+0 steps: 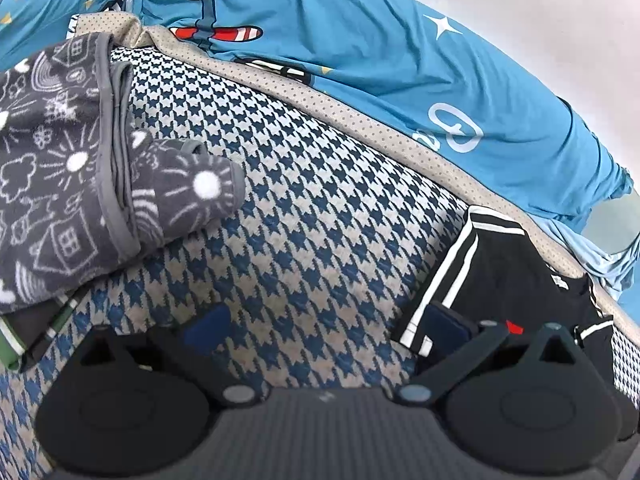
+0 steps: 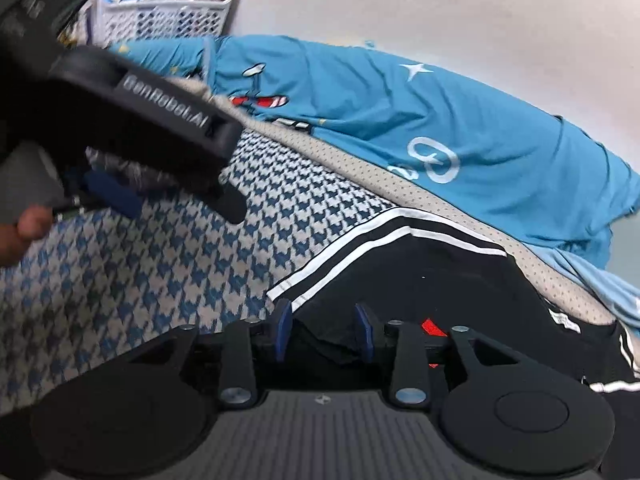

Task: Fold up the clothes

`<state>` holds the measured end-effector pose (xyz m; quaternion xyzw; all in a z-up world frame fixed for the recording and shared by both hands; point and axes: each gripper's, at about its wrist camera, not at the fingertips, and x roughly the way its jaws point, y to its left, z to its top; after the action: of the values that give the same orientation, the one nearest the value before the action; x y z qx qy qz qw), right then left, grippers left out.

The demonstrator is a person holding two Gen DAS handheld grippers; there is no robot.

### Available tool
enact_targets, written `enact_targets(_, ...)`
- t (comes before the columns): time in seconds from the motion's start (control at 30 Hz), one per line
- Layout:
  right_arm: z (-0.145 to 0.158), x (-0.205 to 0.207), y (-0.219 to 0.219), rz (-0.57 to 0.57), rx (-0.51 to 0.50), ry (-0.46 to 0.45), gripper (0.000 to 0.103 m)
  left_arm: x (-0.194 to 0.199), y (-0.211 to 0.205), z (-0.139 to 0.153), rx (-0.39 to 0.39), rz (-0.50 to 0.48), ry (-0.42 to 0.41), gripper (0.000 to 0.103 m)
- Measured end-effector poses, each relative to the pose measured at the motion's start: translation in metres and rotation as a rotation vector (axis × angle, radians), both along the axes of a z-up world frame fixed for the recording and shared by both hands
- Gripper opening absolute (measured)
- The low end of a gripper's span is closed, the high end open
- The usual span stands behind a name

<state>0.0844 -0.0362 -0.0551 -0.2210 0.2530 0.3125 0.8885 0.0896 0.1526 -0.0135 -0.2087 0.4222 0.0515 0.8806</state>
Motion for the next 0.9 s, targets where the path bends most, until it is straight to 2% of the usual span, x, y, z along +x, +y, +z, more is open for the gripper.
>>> enact_targets(0.2,-0.020,-0.003,0.007,0.053,-0.115,-0.062,0.037,0.001,-0.001,-0.001,-0.010,0.000,0.011,0.102)
enact_targets(0.5,-0.027,-0.001,0.009,0.033,-0.102,-0.105,0.034,0.002,-0.004,-0.002,-0.012,0.007,0.021,0.102)
enact_targets(0.77,-0.025,0.001,0.009,0.013,-0.072,-0.124,0.008,0.002,-0.004,-0.003,-0.004,0.018,0.027,0.102)
enact_targets(0.9,-0.014,0.007,0.000,-0.027,0.022,-0.093,0.006,0.001,-0.004,-0.002,-0.003,0.021,0.033,0.102)
